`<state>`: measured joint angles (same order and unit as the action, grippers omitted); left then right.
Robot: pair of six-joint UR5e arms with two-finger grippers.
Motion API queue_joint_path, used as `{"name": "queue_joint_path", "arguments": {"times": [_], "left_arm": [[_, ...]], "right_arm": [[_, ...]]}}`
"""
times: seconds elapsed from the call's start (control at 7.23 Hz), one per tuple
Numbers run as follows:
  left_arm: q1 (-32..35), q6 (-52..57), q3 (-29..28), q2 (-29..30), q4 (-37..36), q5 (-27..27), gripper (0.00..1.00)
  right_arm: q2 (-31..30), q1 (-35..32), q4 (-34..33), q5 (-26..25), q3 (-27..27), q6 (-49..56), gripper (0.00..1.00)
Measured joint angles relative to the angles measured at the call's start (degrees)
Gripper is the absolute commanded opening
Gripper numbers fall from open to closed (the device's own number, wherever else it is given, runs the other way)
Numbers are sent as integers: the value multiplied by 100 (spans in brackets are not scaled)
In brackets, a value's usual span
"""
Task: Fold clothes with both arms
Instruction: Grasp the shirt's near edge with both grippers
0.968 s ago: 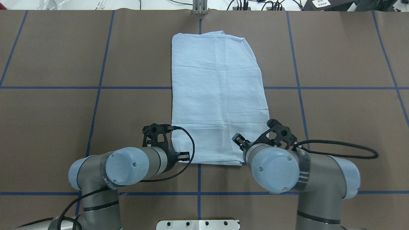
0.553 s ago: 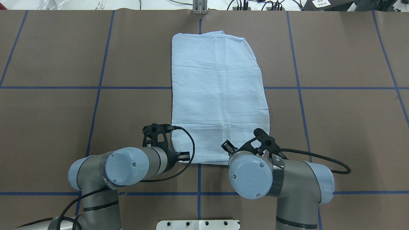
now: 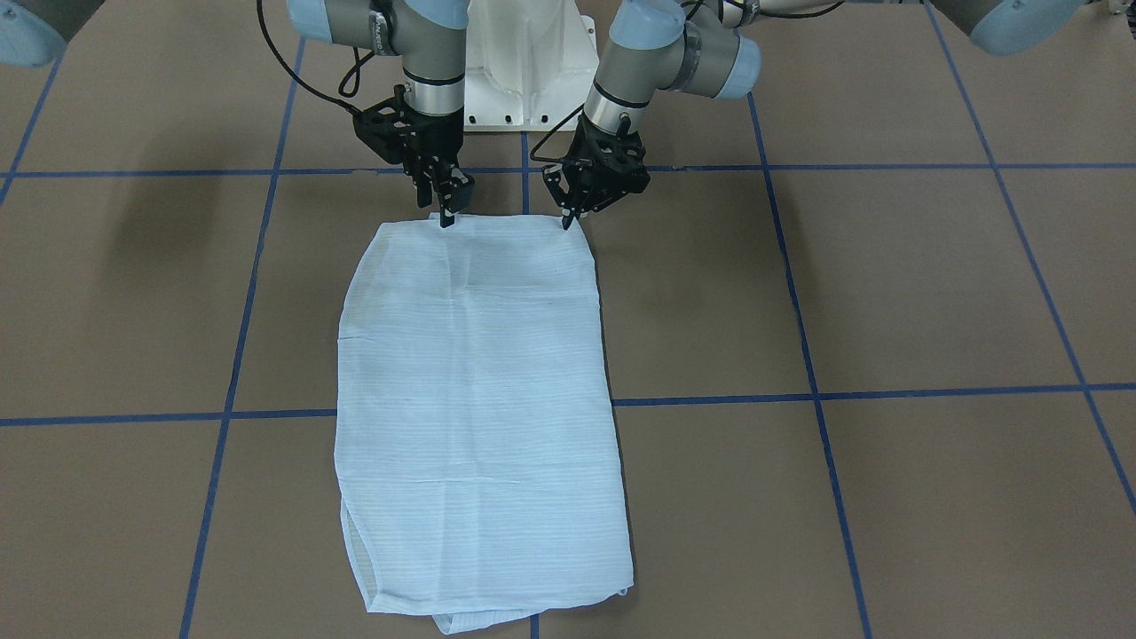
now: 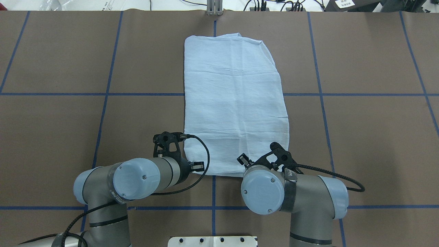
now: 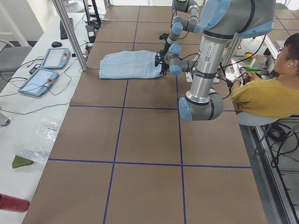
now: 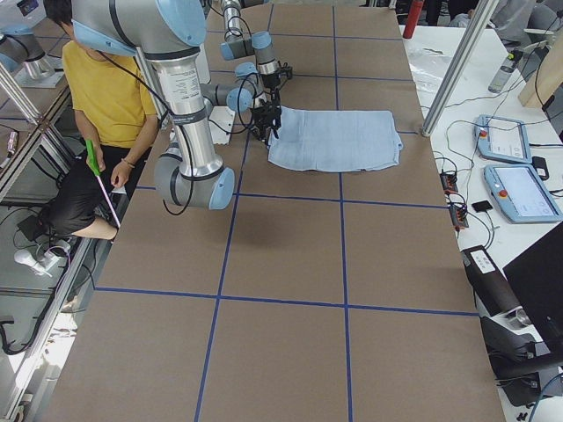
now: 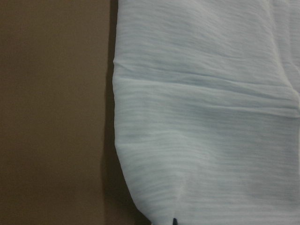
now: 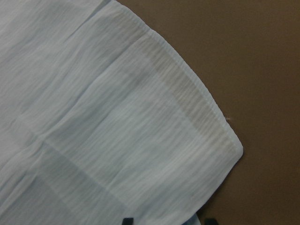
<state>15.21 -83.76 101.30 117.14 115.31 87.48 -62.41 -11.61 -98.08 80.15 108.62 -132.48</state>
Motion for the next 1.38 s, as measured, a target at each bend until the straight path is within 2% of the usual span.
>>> {"name": "queue_joint_path", "arguments": {"times": [0.41, 0.55, 0.69, 0.83, 0.97, 1.38], "left_arm": [[0, 1, 50, -19, 0, -3, 0], [0, 5, 53, -22, 0, -3, 0], [0, 7, 55, -27, 0, -3, 0], [0, 8, 56, -30, 0, -3, 0], [0, 8, 59, -35, 0, -3, 0], [0, 14, 90, -42, 0, -3, 0]], "right_arm": [[37, 41, 19, -93, -197, -31, 59], [41, 68, 23, -107, -210, -45, 54], [43, 109, 25, -154, -214, -77, 44], [50, 147, 30, -229, -222, -102, 16], [63, 165, 46, -276, -234, -143, 0], [85, 176, 77, -362, -259, -243, 0]]}}
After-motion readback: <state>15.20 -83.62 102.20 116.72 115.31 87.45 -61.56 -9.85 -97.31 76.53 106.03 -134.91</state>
